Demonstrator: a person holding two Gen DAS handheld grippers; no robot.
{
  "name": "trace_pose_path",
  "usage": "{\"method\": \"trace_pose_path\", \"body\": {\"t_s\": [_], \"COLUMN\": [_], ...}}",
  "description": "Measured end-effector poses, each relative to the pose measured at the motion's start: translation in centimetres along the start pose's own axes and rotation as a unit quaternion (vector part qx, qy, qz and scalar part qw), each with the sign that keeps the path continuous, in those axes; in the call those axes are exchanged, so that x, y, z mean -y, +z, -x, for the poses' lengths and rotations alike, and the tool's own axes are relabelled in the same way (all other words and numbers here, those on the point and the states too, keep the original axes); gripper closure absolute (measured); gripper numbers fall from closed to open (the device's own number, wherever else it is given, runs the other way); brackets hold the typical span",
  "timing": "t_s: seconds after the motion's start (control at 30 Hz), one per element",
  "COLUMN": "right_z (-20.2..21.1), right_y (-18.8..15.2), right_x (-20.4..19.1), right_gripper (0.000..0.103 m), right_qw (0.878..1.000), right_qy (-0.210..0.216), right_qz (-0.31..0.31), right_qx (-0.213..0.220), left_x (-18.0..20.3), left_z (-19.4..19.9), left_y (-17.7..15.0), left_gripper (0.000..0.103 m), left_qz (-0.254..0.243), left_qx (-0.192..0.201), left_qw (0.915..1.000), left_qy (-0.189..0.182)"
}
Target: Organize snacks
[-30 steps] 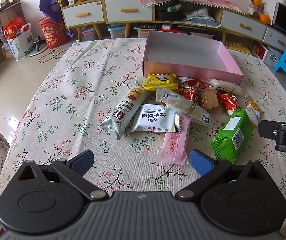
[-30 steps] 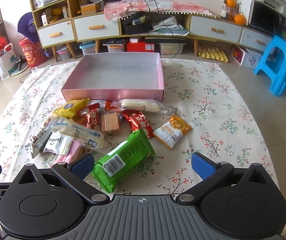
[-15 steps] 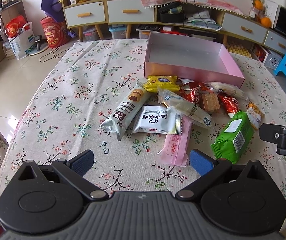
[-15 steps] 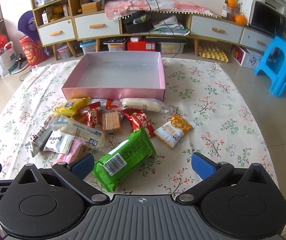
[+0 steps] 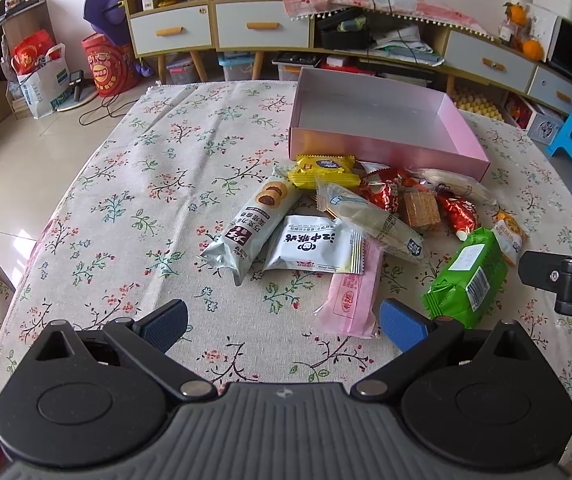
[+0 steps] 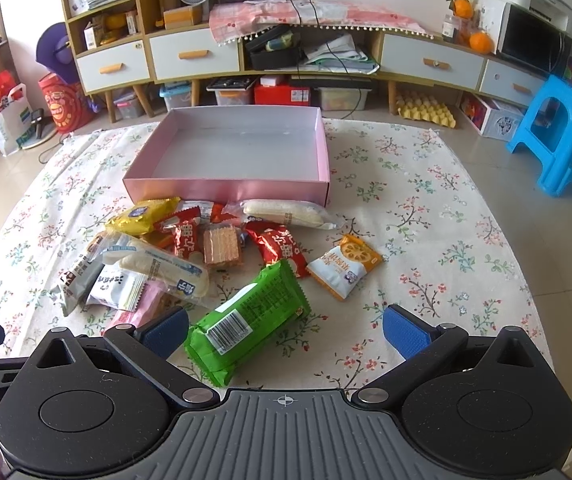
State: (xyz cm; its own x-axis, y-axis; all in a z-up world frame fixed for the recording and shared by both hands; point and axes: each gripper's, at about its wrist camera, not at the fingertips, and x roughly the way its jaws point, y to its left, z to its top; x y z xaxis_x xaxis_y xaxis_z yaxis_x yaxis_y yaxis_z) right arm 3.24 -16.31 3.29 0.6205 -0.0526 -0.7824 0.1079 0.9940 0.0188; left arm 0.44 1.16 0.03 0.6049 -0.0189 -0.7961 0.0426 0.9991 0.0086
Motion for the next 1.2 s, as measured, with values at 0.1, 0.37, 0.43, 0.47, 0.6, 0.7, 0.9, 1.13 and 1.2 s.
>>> {"method": "trace_pose_path", "body": {"t_s": [0.1, 0.37, 0.43, 0.47, 0.6, 0.7, 0.9, 1.13, 1.2], "right_z": [-0.1, -2.7, -4.2, -5.0, -8.2, -10.2, -12.2, -12.9, -12.7], "right_y": [0.2, 3.4, 3.8, 4.0, 3.3, 2.2, 1.9, 2.0, 1.9], "right_x": [0.0, 2.6, 3.3, 3.6, 4.1, 4.2, 4.0, 4.9, 5.0], "right_gripper": [0.000, 0.000, 0.000, 0.001, 0.008, 0.026, 0.041, 0.056, 0.057], "right_qw": [1.000, 0.993, 0.985, 0.980, 0.958, 0.943, 0.935, 0.925, 0.925], "right_qy": [0.000, 0.073, 0.107, 0.123, 0.170, 0.184, 0.176, 0.172, 0.172], "right_qz": [-0.002, -0.046, -0.069, -0.080, -0.137, -0.178, -0.211, -0.254, -0.257], "right_qx": [0.000, -0.081, -0.118, -0.136, -0.185, -0.212, -0.226, -0.222, -0.221], "left_x": [-0.2, -2.4, -2.6, -2.6, -2.7, -2.6, -0.8, -0.8, -0.8], "left_z": [-0.2, -1.3, -2.1, -2.6, -3.7, -5.0, -6.9, -8.2, -8.3], "left_y": [0.1, 2.0, 2.8, 3.2, 3.9, 4.0, 4.6, 5.2, 5.3], "left_gripper": [0.000, 0.012, 0.016, 0.020, 0.029, 0.037, 0.049, 0.067, 0.073], "left_qz": [-0.006, -0.035, -0.049, -0.057, -0.031, 0.027, 0.087, 0.164, 0.172], "left_qx": [-0.003, -0.006, -0.014, -0.019, -0.022, -0.035, -0.044, -0.047, -0.042], "left_qw": [0.9997, 0.9975, 0.9951, 0.9936, 0.9899, 0.9816, 0.9698, 0.9652, 0.9658], "left_qy": [-0.022, -0.061, -0.085, -0.095, -0.137, -0.186, -0.223, -0.199, -0.189]}}
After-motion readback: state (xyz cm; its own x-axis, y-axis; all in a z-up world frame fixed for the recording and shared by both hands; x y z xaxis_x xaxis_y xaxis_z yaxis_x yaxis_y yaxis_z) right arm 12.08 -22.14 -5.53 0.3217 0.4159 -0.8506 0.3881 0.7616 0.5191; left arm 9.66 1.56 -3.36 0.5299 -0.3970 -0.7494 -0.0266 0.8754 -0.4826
